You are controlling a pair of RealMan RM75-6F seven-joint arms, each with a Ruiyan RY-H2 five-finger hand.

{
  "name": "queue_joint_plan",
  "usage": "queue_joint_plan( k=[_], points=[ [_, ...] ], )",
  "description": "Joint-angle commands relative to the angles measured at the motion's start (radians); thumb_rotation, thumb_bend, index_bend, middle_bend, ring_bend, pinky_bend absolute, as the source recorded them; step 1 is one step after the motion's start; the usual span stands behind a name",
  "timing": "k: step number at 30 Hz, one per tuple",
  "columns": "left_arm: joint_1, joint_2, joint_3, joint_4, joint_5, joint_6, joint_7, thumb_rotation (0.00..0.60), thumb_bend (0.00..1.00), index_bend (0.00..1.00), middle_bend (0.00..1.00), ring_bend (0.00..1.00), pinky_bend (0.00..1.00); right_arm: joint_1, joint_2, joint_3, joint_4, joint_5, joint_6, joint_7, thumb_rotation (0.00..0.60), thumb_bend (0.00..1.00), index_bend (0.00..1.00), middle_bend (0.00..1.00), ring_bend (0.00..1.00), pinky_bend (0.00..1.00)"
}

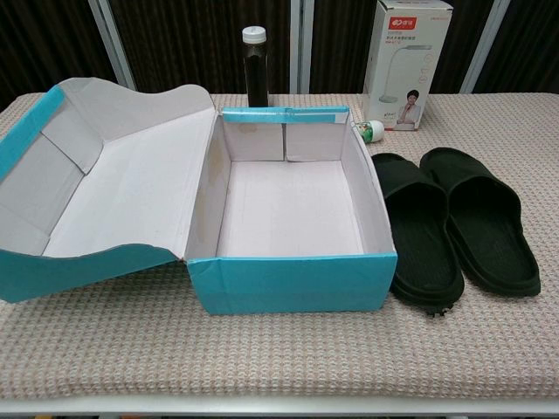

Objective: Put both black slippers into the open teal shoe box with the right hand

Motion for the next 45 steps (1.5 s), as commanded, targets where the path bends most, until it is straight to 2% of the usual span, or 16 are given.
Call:
queue_joint_plan(
  k=[1, 13, 25, 34, 39, 41, 45],
  points=[
    [0.0, 0.0, 0.0, 0.001, -0.002, -0.002, -0.001, 0.6, 0.13, 0.31, 0.25, 0.22, 0.32, 0.001, -0.002, -0.002, 0.004, -0.001, -0.003, 0.004, 0.6, 0.23, 0.0, 0.02, 0.0, 0.15],
    [-0.004, 0.004, 0.003, -0.003, -0.005, -0.012, -0.001, 0.6, 0.13, 0.31, 0.25, 0.22, 0.32, 0.028, 0.012, 0.003, -0.009, 0.016, -0.051, 0.009, 0.6, 0.23, 0.0, 0.04, 0.0, 0.15],
    [-0.03, 0.031, 0.007, -0.028, 0.008, -0.049, -0.002, 0.6, 0.13, 0.31, 0.25, 0.22, 0.32, 0.127, 0.108, 0.06, -0.101, 0.056, -0.181, 0.055, 0.6, 0.23, 0.04, 0.13, 0.01, 0.17],
    [-0.029, 0.022, 0.015, -0.006, 0.003, -0.057, -0.023, 0.6, 0.14, 0.31, 0.25, 0.22, 0.32, 0.269, 0.16, 0.115, -0.168, 0.163, -0.382, 0.04, 0.6, 0.22, 0.05, 0.16, 0.08, 0.22],
    [-0.032, 0.024, 0.017, 0.004, 0.005, -0.062, -0.036, 0.6, 0.14, 0.31, 0.25, 0.22, 0.32, 0.371, 0.148, 0.125, -0.169, 0.26, -0.558, 0.049, 0.6, 0.2, 0.05, 0.16, 0.08, 0.23],
    [-0.035, 0.025, 0.018, 0.006, 0.007, -0.064, -0.04, 0.6, 0.14, 0.31, 0.25, 0.22, 0.32, 0.413, 0.134, 0.13, -0.159, 0.298, -0.622, 0.06, 0.6, 0.17, 0.05, 0.16, 0.08, 0.2],
    [-0.038, 0.029, 0.019, 0.007, 0.009, -0.069, -0.047, 0.6, 0.14, 0.31, 0.25, 0.22, 0.32, 0.479, 0.088, 0.135, -0.125, 0.352, -0.674, 0.025, 0.6, 0.14, 0.05, 0.13, 0.05, 0.12]
  ],
)
